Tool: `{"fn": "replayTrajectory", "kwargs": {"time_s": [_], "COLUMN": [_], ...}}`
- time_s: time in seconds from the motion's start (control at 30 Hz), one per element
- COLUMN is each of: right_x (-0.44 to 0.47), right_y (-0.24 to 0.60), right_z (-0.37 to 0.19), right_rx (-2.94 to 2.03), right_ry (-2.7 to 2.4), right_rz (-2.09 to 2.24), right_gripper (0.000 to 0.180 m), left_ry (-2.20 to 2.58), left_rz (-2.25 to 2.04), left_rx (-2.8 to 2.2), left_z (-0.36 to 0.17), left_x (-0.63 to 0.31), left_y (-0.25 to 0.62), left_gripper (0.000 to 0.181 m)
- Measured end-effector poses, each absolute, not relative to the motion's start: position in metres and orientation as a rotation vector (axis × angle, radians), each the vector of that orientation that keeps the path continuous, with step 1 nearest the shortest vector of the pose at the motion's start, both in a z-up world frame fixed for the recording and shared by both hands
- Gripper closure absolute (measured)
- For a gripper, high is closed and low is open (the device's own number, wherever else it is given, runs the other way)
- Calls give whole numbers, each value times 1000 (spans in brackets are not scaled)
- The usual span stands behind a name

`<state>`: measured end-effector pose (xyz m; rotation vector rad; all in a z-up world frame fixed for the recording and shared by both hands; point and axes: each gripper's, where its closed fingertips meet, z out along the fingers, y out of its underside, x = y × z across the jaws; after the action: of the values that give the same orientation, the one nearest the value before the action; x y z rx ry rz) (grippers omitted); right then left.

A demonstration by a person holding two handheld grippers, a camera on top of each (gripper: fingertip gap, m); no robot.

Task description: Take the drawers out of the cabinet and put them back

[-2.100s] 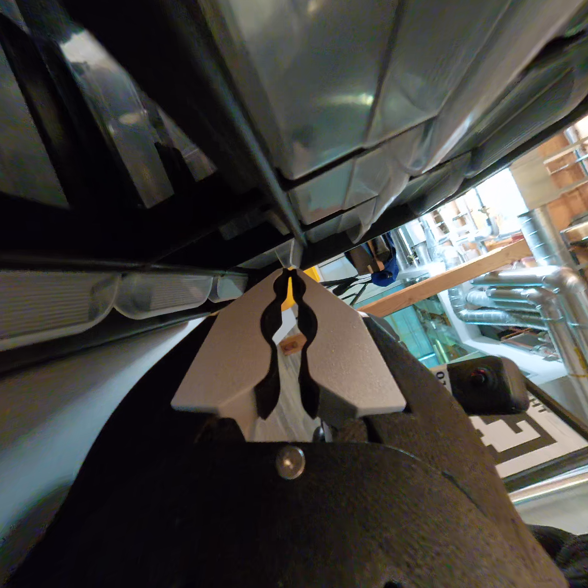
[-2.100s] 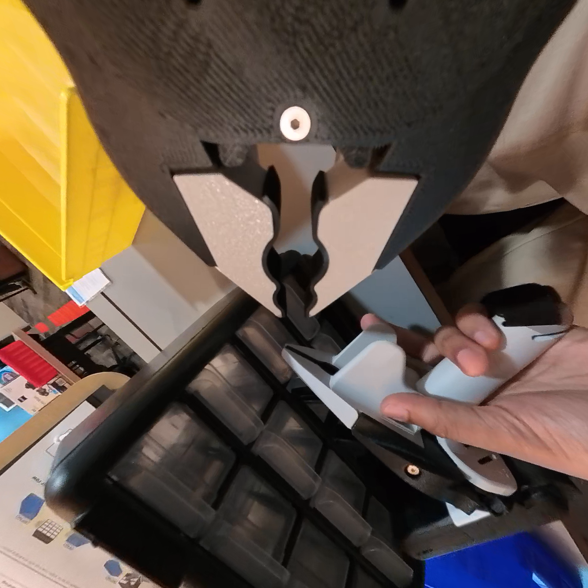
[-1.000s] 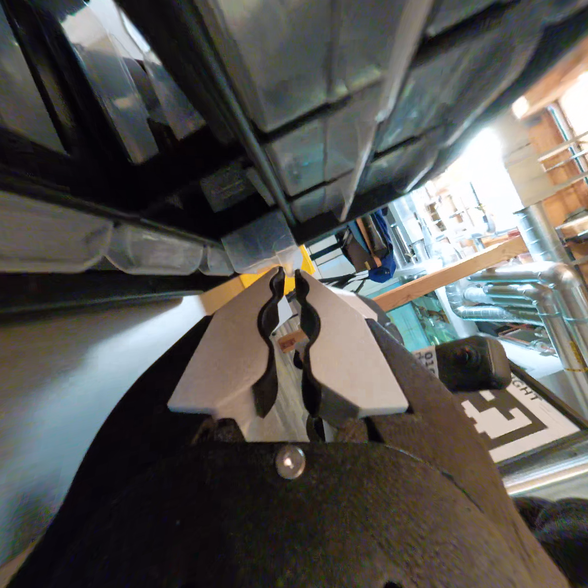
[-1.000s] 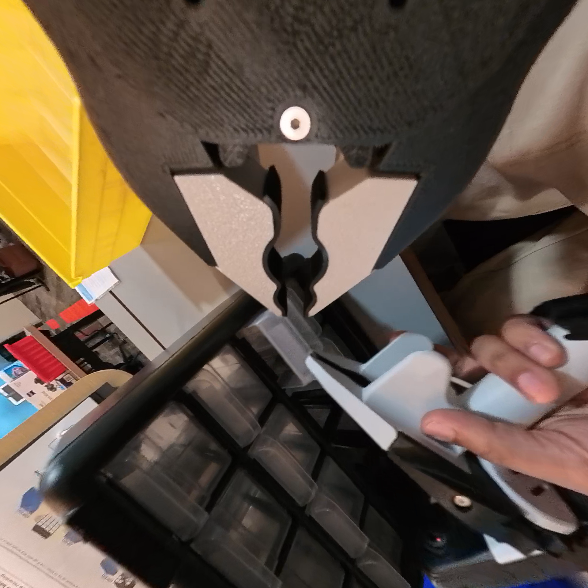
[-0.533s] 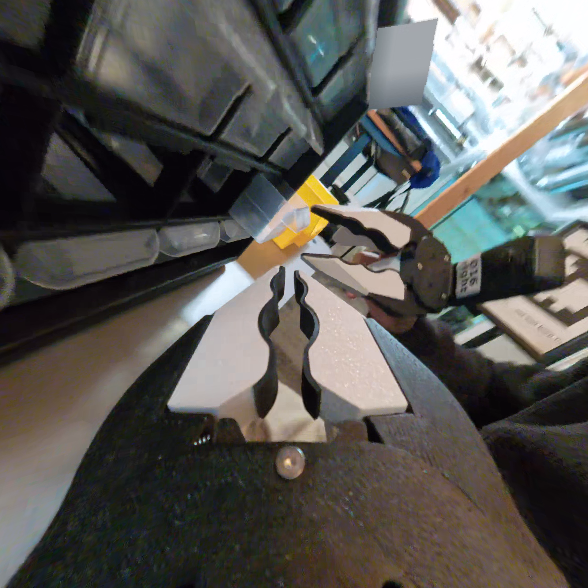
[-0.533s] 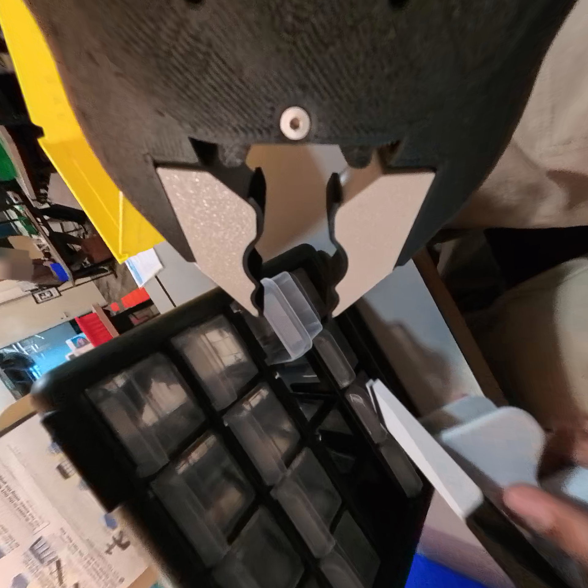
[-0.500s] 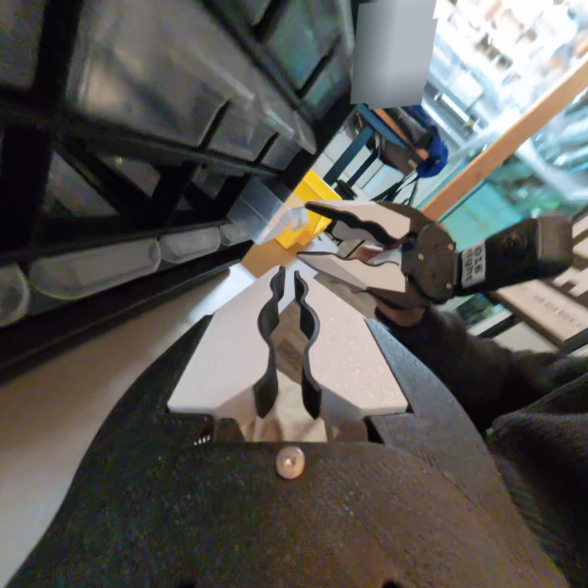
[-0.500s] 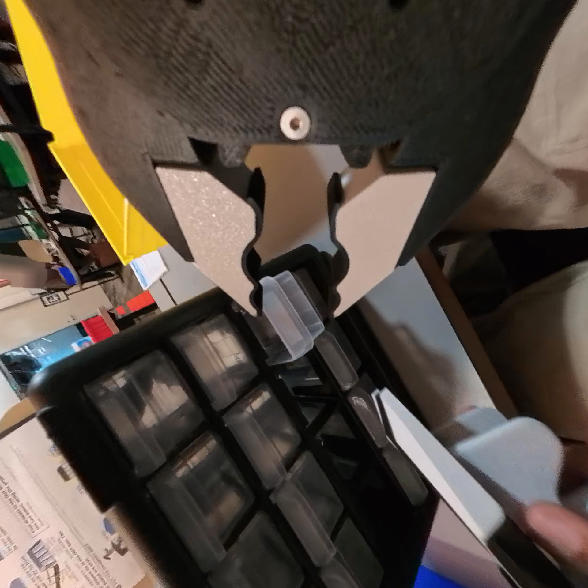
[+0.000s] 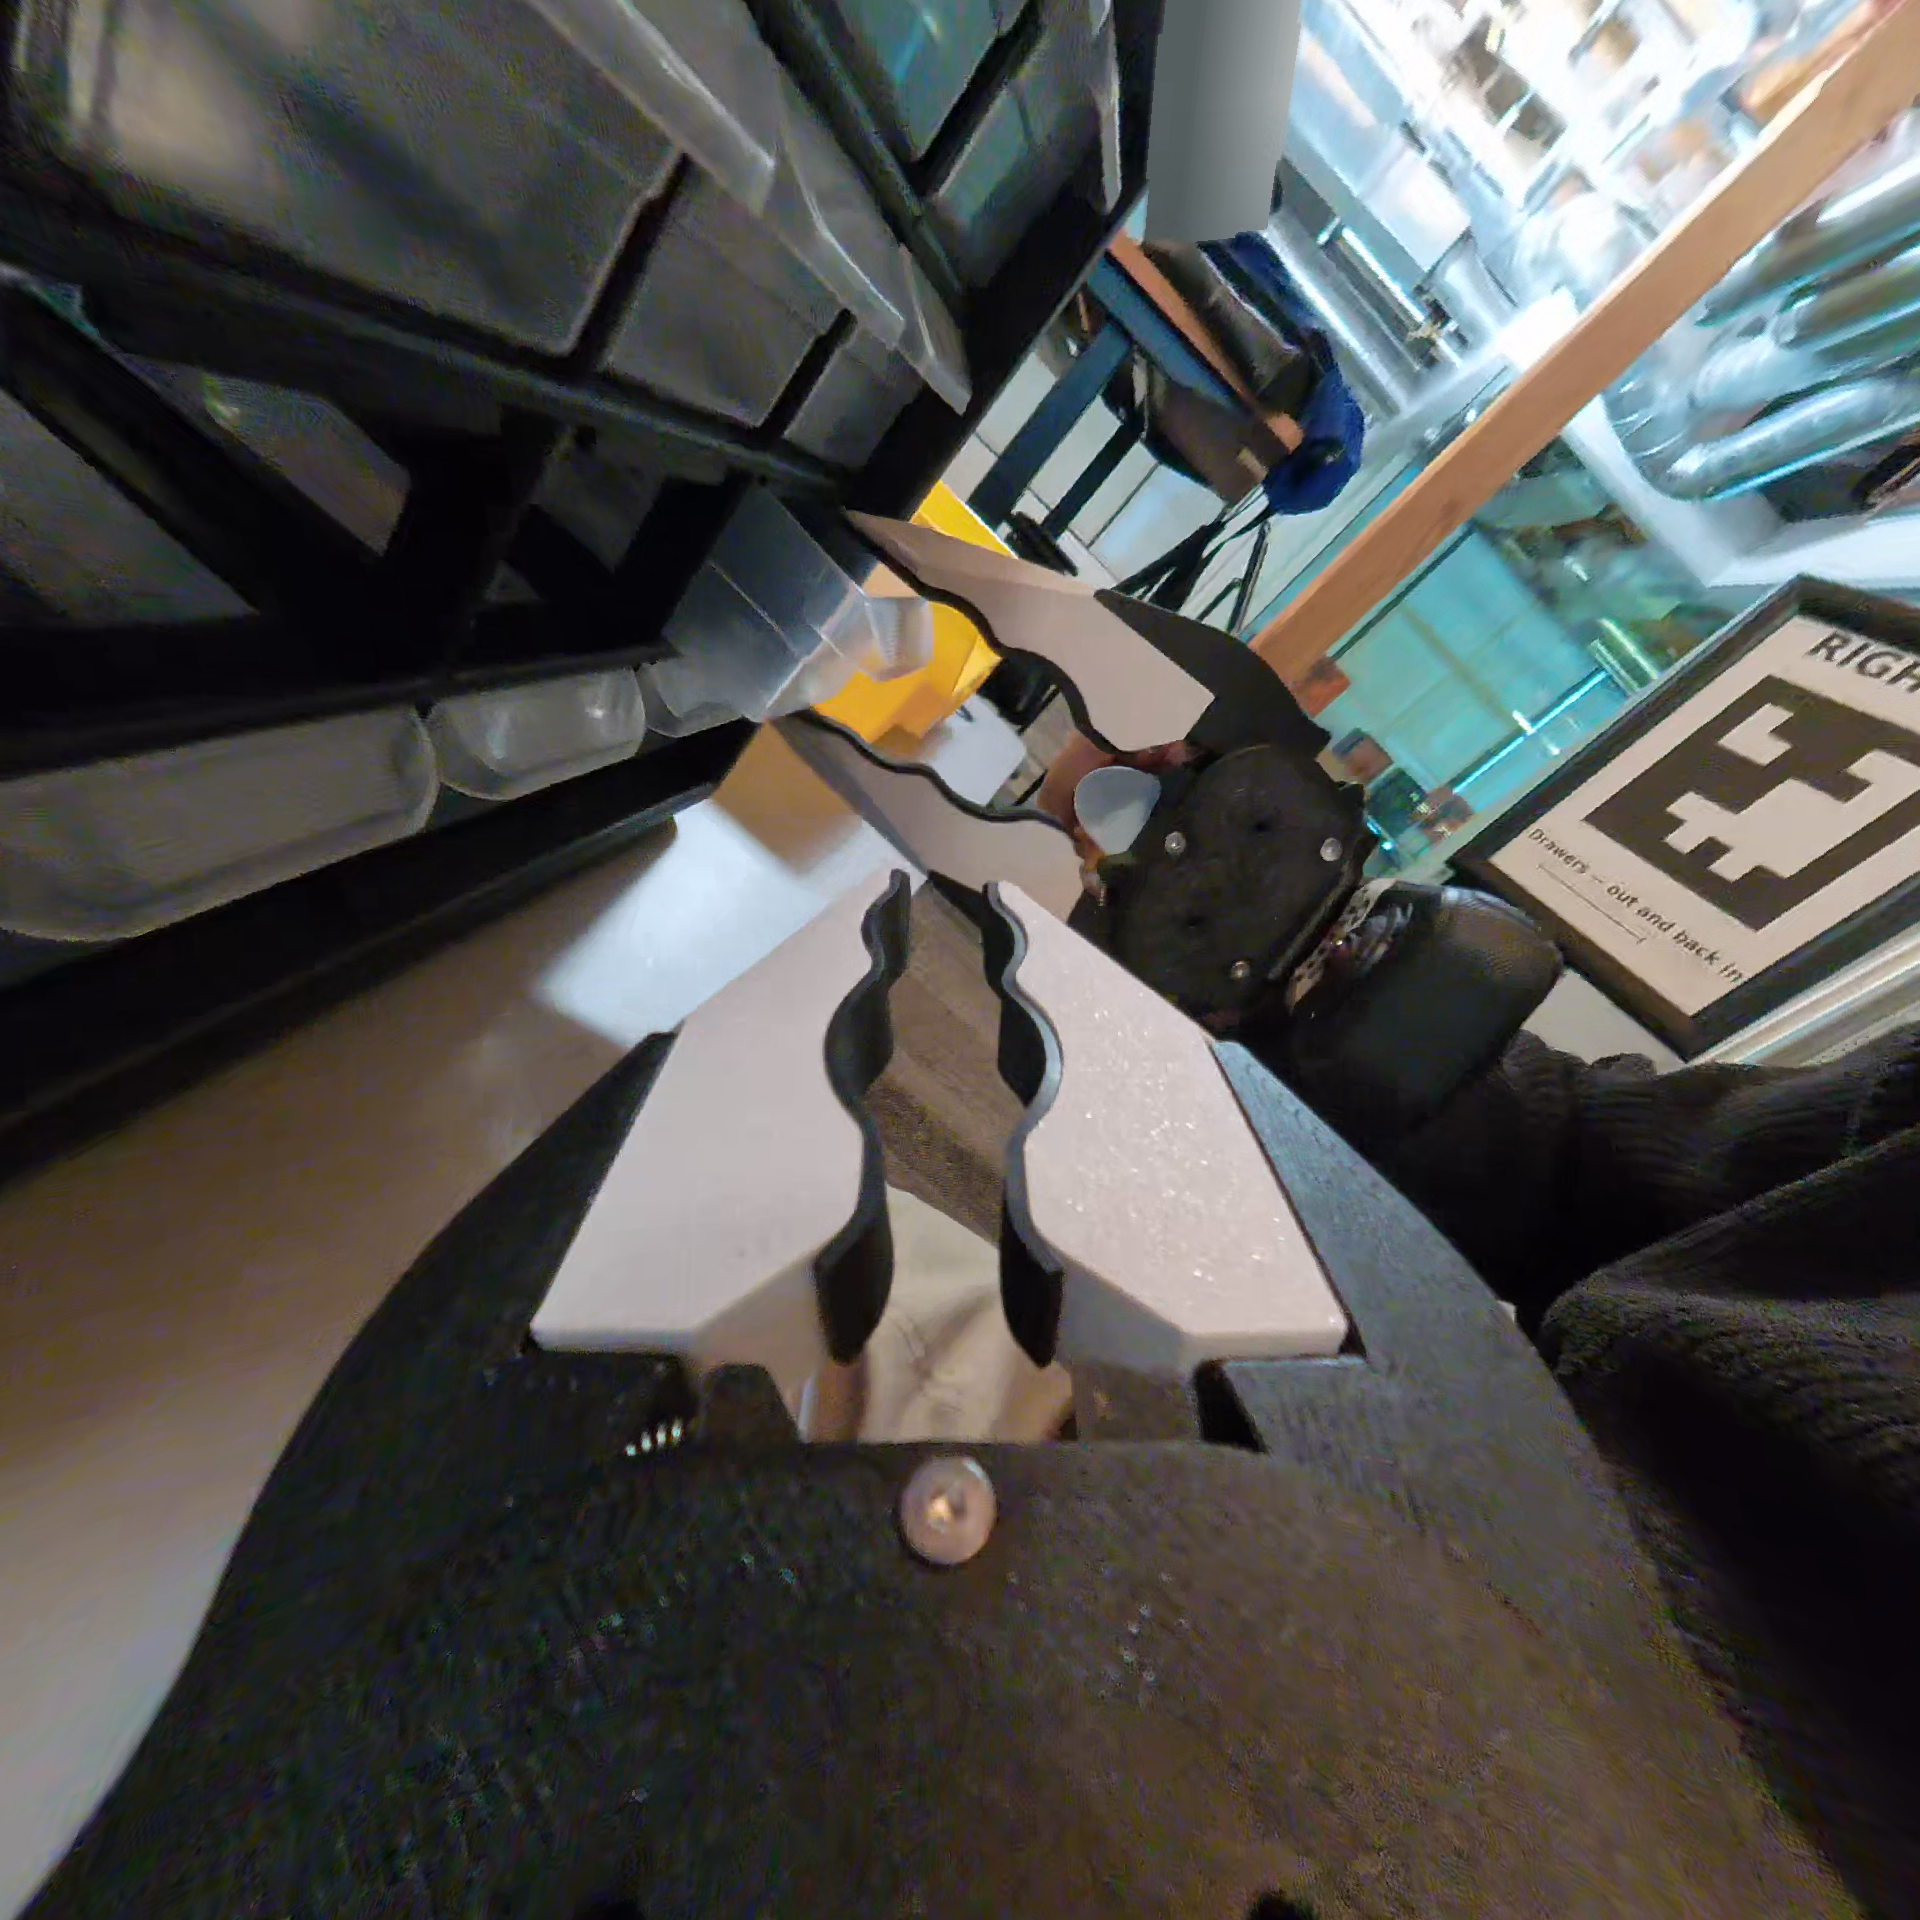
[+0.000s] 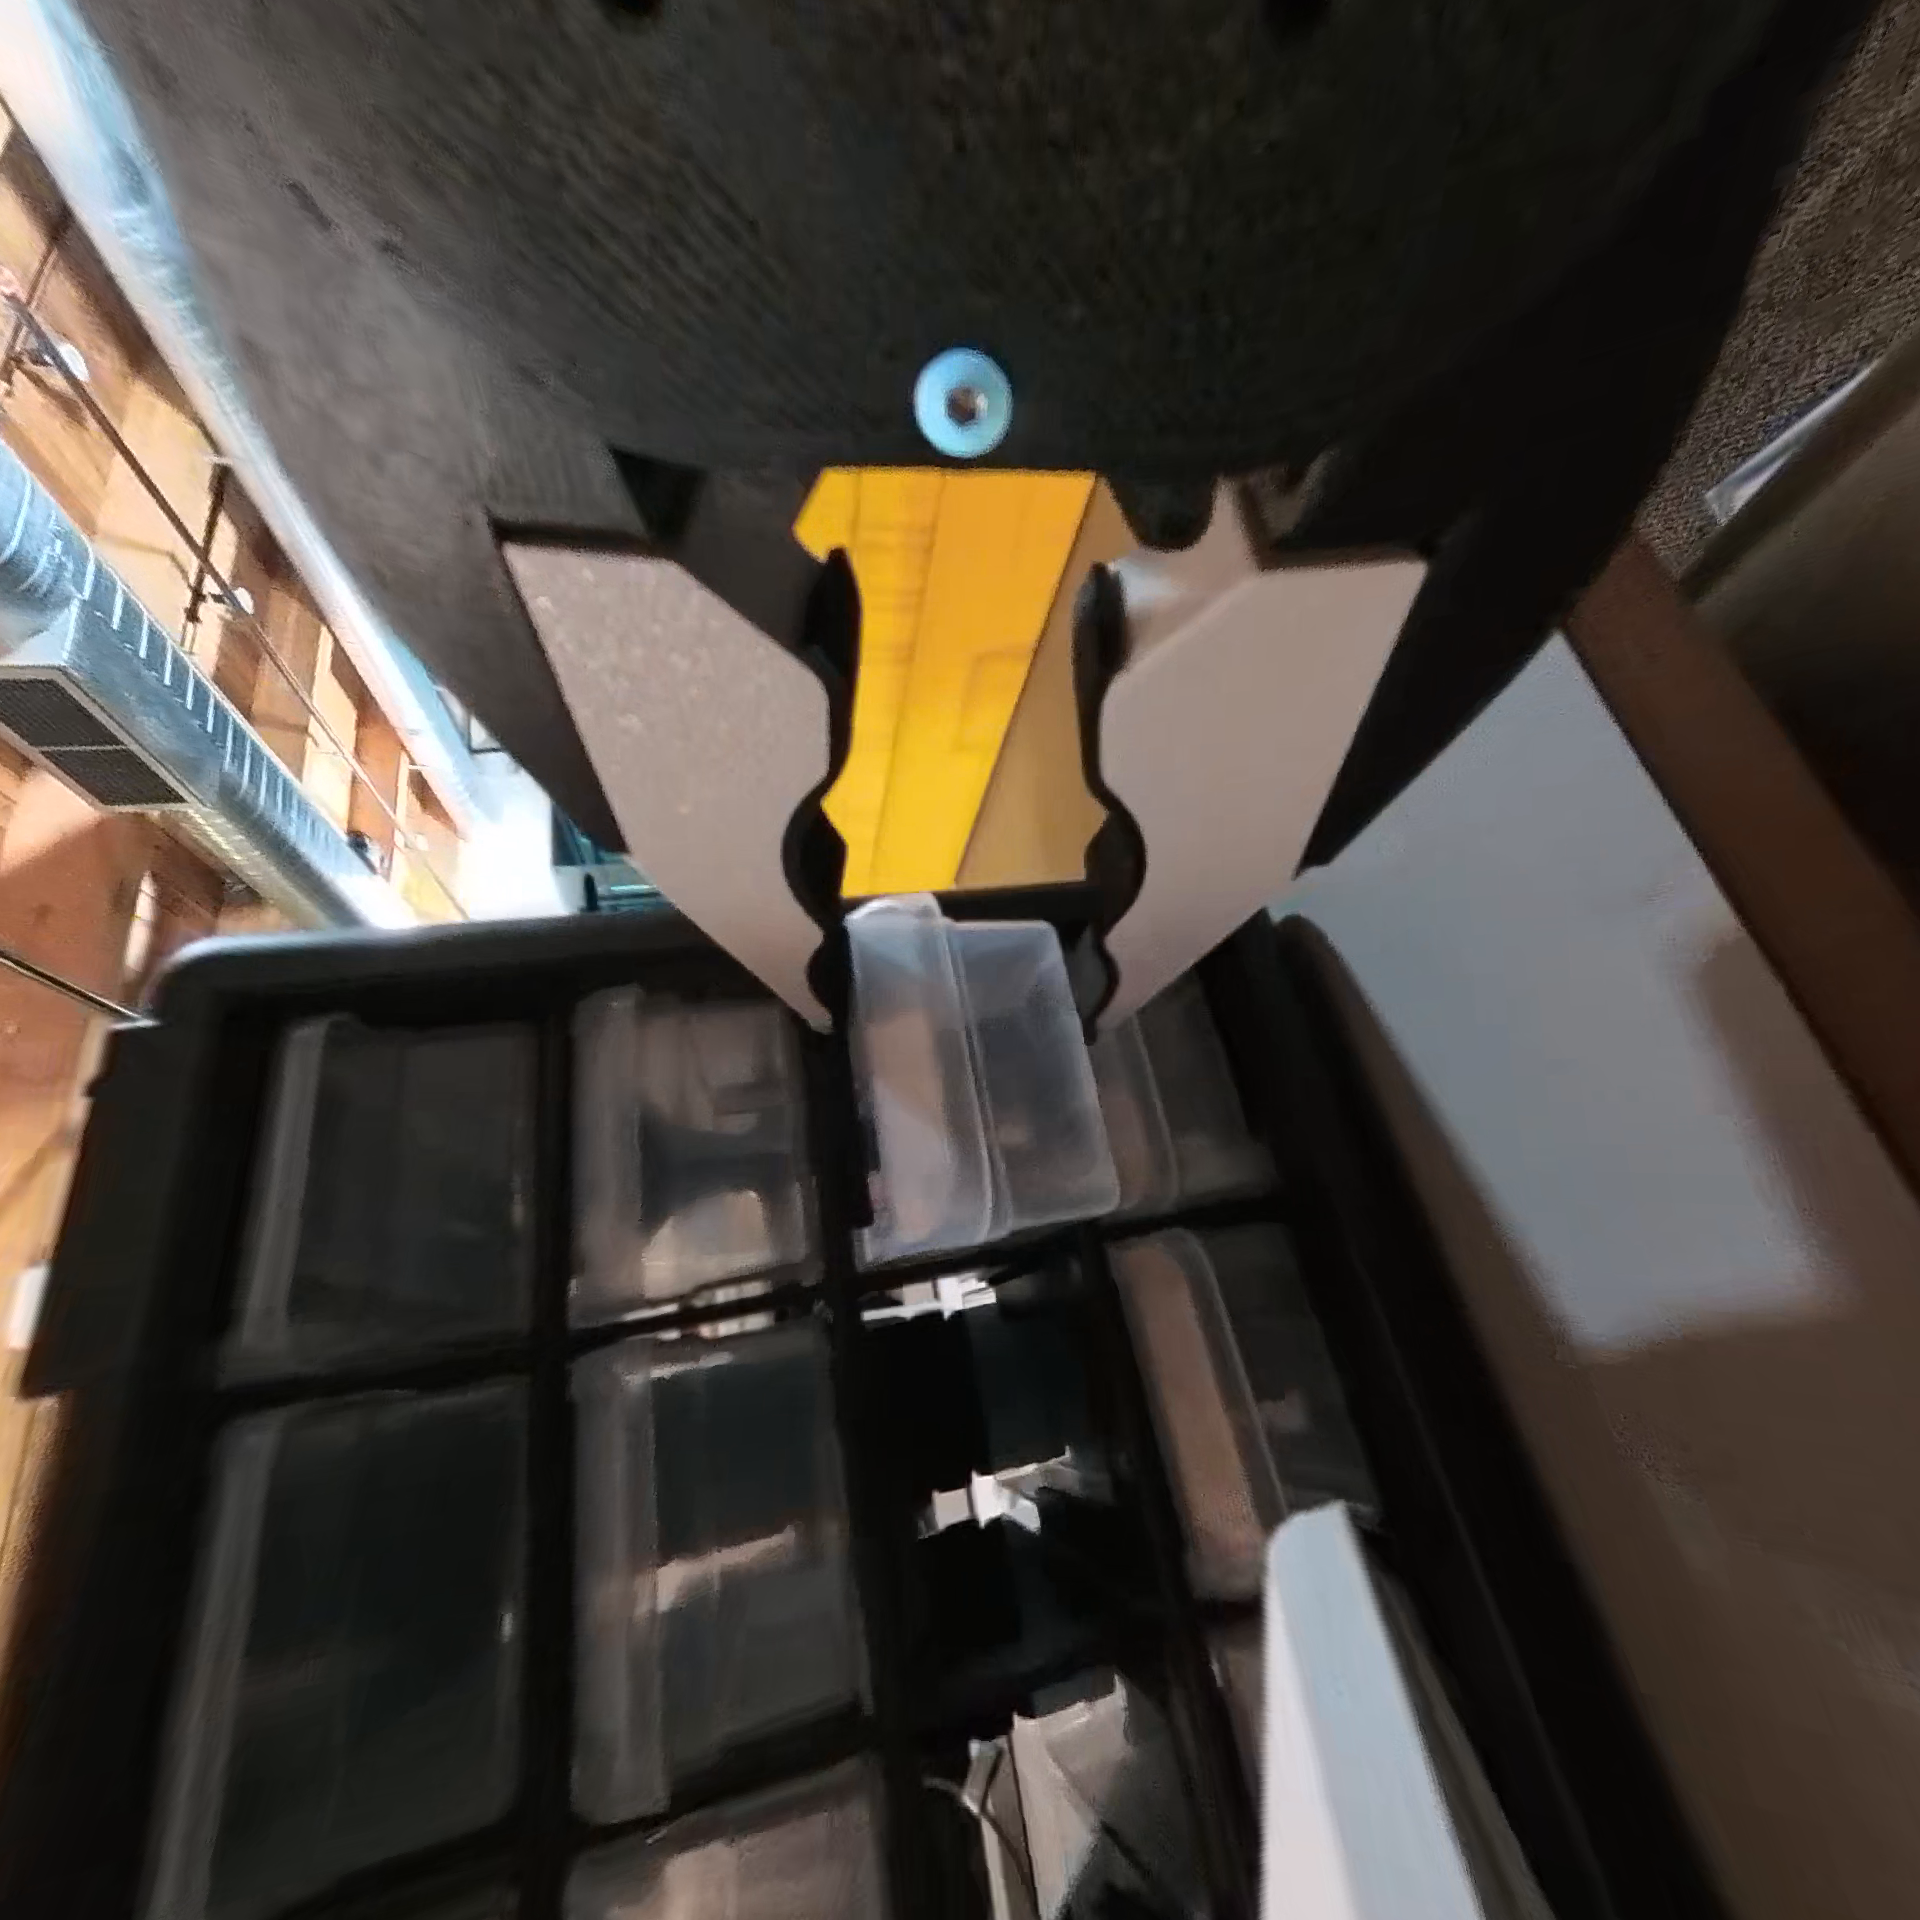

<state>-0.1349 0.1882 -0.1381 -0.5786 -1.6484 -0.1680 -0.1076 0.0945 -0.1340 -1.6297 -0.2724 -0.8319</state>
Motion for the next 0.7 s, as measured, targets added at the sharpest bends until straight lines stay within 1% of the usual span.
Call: {"fn": "replayTrajectory", "kwargs": {"time_s": [0.53,0.63,0.7], "right_x": [-85,-85,-85], "right_y": [154,152,150], "right_z": [-143,-143,-142], "right_rx": [-440,-415,-379], "right_ry": [-1791,-1772,-1759], "right_rz": [-80,-111,-143], "right_gripper": [142,140,134], "left_ry": [-254,-245,-241], "left_rz": [-780,-781,-788], "left_rx": [-1631,-1633,-1634], "left_z": [-133,-133,-133], "left_x": [-101,-99,-97], "left_y": [93,93,93], "left_gripper": [171,172,171]}}
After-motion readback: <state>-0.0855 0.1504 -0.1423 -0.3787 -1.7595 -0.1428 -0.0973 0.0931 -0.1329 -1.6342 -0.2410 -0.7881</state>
